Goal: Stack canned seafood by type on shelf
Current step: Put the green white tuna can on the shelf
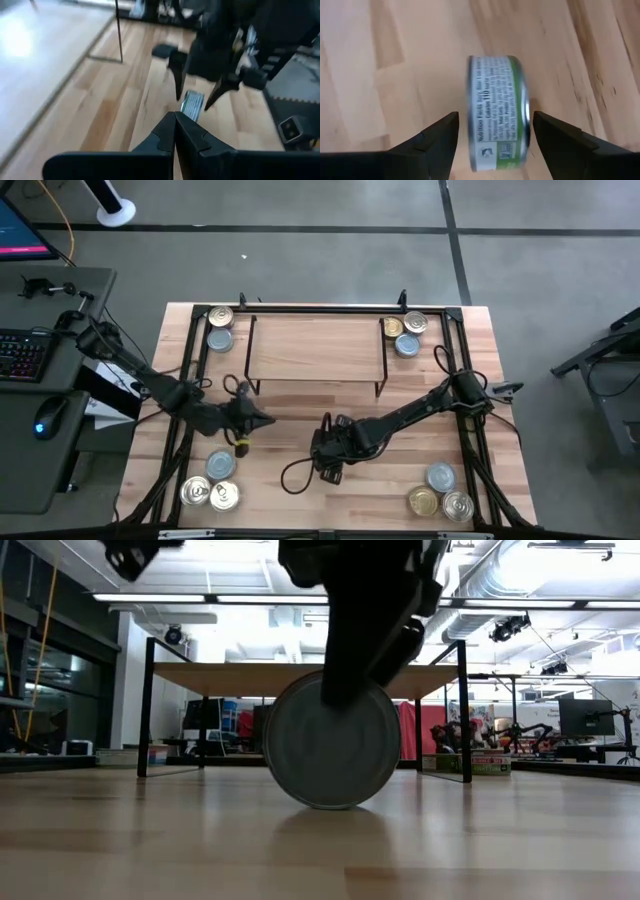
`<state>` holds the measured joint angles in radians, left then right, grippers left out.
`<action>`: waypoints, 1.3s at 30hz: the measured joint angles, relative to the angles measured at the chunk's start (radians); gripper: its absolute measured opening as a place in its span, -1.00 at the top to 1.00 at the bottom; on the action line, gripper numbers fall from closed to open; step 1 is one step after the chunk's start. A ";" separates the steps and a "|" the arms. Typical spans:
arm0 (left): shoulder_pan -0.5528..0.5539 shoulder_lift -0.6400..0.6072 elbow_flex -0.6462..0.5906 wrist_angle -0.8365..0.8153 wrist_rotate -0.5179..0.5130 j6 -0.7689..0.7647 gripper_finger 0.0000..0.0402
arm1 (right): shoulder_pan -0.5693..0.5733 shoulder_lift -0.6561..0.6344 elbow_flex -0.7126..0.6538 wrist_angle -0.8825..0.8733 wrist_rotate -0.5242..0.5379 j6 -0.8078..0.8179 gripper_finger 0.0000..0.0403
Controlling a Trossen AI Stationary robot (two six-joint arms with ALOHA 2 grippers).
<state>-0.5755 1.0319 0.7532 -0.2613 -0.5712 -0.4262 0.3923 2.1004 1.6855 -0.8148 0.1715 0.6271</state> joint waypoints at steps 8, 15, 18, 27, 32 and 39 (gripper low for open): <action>0.000 -0.204 0.000 0.147 -0.093 0.156 1.00 | -0.007 0.000 0.000 0.025 -0.025 -0.042 0.23; 0.000 -0.265 0.001 0.413 -0.164 0.357 1.00 | -0.028 -0.071 0.001 -0.046 -0.128 -0.118 0.41; 0.000 -0.258 0.001 0.448 -0.179 0.404 1.00 | -0.027 -0.158 0.002 -0.148 -0.080 -0.181 0.41; 0.000 -0.172 0.001 0.450 -0.222 0.307 1.00 | -0.095 -0.445 -0.046 -0.394 0.113 -0.210 0.41; 0.000 -0.102 0.001 0.491 -0.225 0.263 1.00 | -0.203 -0.705 -0.268 -0.273 0.198 -0.094 0.41; 0.000 -0.015 0.001 0.607 -0.225 0.263 1.00 | -0.469 -0.917 -0.503 0.119 0.182 0.192 0.41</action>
<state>-0.5755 1.0172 0.7540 0.3454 -0.7961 -0.1637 -0.0763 1.1829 1.1827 -0.6962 0.3532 0.8196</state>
